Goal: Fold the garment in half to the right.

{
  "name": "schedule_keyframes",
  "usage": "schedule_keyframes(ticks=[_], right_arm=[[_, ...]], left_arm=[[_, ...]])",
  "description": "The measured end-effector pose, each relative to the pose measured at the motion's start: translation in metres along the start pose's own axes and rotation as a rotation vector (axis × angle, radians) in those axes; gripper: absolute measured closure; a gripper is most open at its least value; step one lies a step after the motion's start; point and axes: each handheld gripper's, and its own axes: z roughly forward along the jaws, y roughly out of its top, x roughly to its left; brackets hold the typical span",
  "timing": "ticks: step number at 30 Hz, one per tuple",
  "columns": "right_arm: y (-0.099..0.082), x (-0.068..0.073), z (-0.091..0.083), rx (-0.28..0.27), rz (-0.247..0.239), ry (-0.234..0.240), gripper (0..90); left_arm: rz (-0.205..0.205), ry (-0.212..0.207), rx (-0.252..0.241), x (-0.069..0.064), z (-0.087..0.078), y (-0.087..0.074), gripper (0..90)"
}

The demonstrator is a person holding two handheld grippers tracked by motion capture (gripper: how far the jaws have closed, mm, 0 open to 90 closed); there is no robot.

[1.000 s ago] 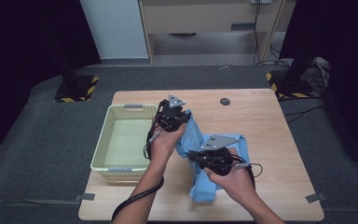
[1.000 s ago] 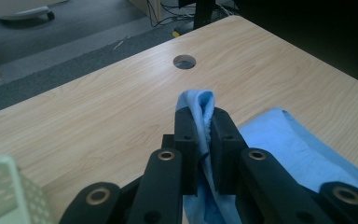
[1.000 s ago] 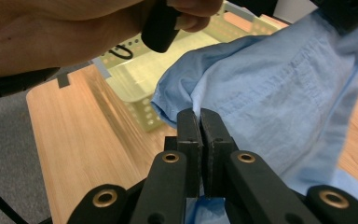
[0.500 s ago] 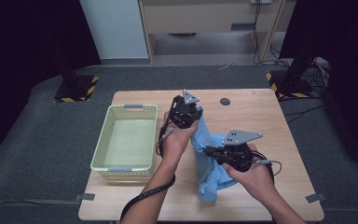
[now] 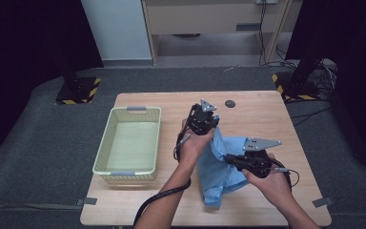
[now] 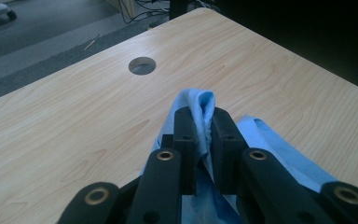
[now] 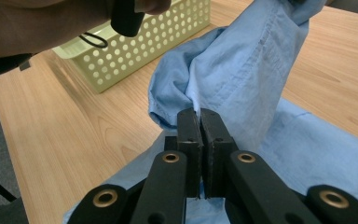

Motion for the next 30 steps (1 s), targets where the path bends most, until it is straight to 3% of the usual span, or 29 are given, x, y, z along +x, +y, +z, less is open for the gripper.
schedule_keyframes(ticks=[8, 18, 30], right_arm=[[-0.006, -0.003, -0.004, -0.001, 0.003, 0.003, 87.9], [-0.006, -0.006, -0.014, -0.010, 0.000, 0.009, 87.9], [-0.029, -0.022, -0.013, 0.025, 0.035, -0.008, 87.9]], left_arm=[[0.041, -0.043, -0.013, -0.005, 0.008, 0.000, 81.7], [0.040, -0.065, -0.028, -0.009, 0.012, 0.002, 81.2], [0.039, -0.103, -0.018, -0.019, 0.041, -0.010, 80.6]])
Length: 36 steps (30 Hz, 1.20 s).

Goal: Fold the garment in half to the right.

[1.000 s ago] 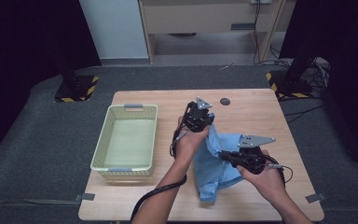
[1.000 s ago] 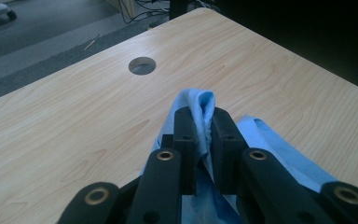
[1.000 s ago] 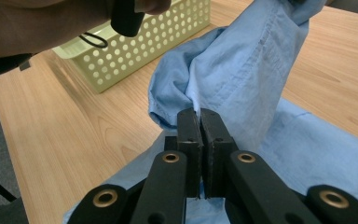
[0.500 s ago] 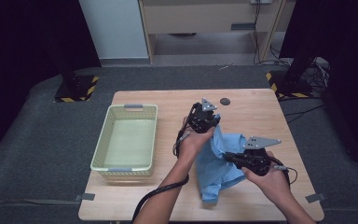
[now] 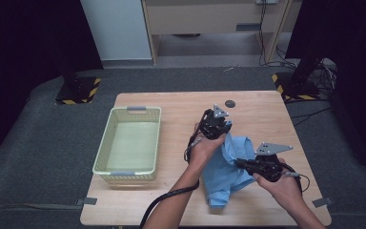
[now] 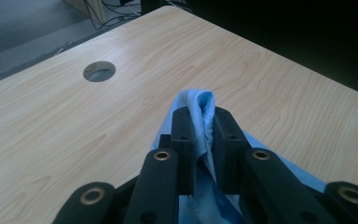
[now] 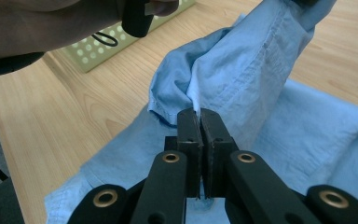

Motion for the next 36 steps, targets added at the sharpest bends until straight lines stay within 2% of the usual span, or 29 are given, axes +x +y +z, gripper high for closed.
schedule_keyframes(ticks=[10, 17, 20, 23, 27, 32, 34, 36], right_arm=[[-0.021, -0.013, 0.007, 0.030, 0.031, -0.013, 87.8], [-0.033, -0.020, 0.011, 0.036, 0.061, -0.017, 87.7], [-0.035, -0.019, 0.013, 0.040, 0.061, -0.022, 87.7], [-0.037, -0.019, 0.015, 0.050, 0.058, -0.030, 87.7], [-0.040, -0.020, 0.018, 0.059, 0.050, -0.040, 87.6], [-0.047, -0.021, 0.016, 0.050, 0.070, -0.053, 87.1], [-0.049, -0.021, 0.014, 0.045, 0.076, -0.061, 85.8], [-0.051, -0.022, 0.011, 0.046, 0.084, -0.075, 84.6]], left_arm=[[0.001, -0.029, 0.030, -0.005, 0.030, -0.012, 79.7], [-0.006, -0.029, 0.043, -0.007, 0.044, -0.019, 78.1], [-0.012, -0.023, 0.048, -0.006, 0.047, -0.022, 74.5], [-0.027, -0.020, 0.040, -0.005, 0.050, -0.022, 62.9], [-0.030, -0.023, 0.011, -0.006, 0.044, -0.019, 48.8], [-0.042, -0.017, -0.035, -0.006, 0.024, -0.016, 36.4], [-0.046, 0.000, -0.040, -0.007, 0.012, -0.020, 33.2], [-0.072, 0.022, -0.046, -0.010, -0.002, -0.031, 30.1]])
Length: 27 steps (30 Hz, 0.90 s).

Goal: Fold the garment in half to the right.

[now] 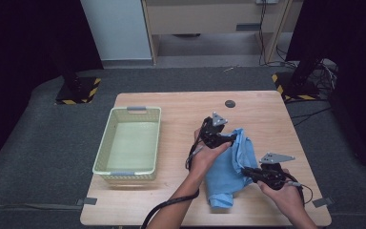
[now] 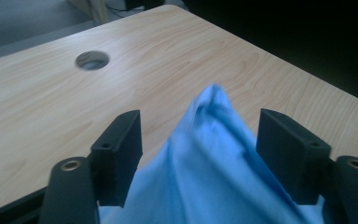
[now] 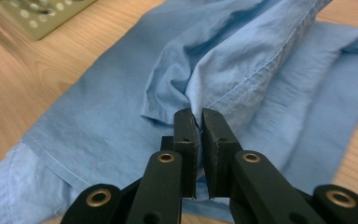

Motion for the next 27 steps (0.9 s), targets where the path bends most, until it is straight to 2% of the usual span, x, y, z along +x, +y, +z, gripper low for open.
schedule_keyframes(ticks=[3, 5, 7, 11, 14, 19, 24, 27], right_arm=[[-0.005, -0.003, -0.005, -0.005, 0.007, -0.024, 83.6], [-0.009, -0.006, -0.005, 0.004, 0.006, -0.036, 82.0], [-0.012, -0.008, -0.005, 0.000, 0.019, -0.046, 80.4], [-0.017, -0.011, -0.009, -0.017, 0.042, -0.062, 77.3], [-0.023, -0.013, -0.012, -0.023, 0.062, -0.062, 75.2], [-0.028, -0.015, -0.015, -0.032, 0.088, -0.059, 68.3], [-0.027, -0.012, -0.018, -0.045, 0.074, -0.072, 60.2], [-0.026, -0.010, -0.022, -0.046, 0.063, -0.098, 56.2]], left_arm=[[-0.008, 0.025, -0.018, -0.003, -0.019, -0.020, 27.8], [-0.047, 0.034, -0.028, -0.002, -0.028, -0.034, 26.4], [-0.056, 0.038, -0.011, 0.000, -0.034, -0.045, 24.9], [-0.047, 0.057, 0.012, 0.006, -0.045, -0.061, 24.5], [-0.039, 0.063, 0.011, 0.010, -0.054, -0.071, 23.5], [-0.013, 0.069, 0.050, 0.017, -0.071, -0.090, 22.9], [-0.024, 0.066, 0.047, 0.019, -0.086, -0.102, 22.3], [-0.004, 0.053, 0.052, 0.015, -0.088, -0.102, 21.8]])
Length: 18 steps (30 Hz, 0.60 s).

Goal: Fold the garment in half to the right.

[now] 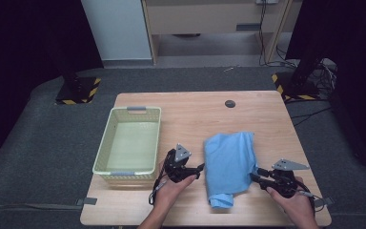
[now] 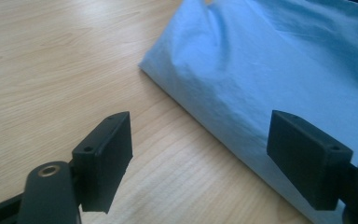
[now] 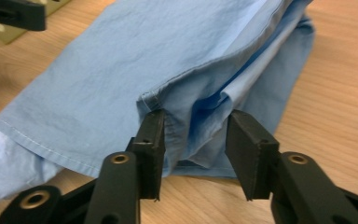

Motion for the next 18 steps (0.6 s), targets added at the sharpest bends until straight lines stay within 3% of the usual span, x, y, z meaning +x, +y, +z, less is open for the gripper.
schedule_keyframes(ticks=[6, 10, 12, 16, 18], right_arm=[[0.005, -0.008, -0.018, -0.040, -0.047, -0.087, 51.8], [0.007, -0.016, -0.023, -0.070, -0.017, -0.094, 37.0], [0.010, -0.018, -0.023, -0.063, -0.026, -0.095, 30.7], [0.014, -0.020, -0.022, -0.059, -0.046, -0.091, 24.2], [0.016, -0.019, -0.020, -0.063, -0.055, -0.092, 21.8]], left_arm=[[0.056, -0.023, 0.016, -0.015, -0.004, 0.000, 18.6], [0.055, -0.017, 0.013, -0.020, -0.007, 0.002, 14.6], [0.047, 0.005, 0.014, -0.020, -0.008, 0.002, 10.7], [-0.008, 0.000, 0.033, -0.015, -0.009, 0.000, 7.5], [-0.015, -0.008, 0.047, -0.013, -0.009, -0.001, 7.1]])
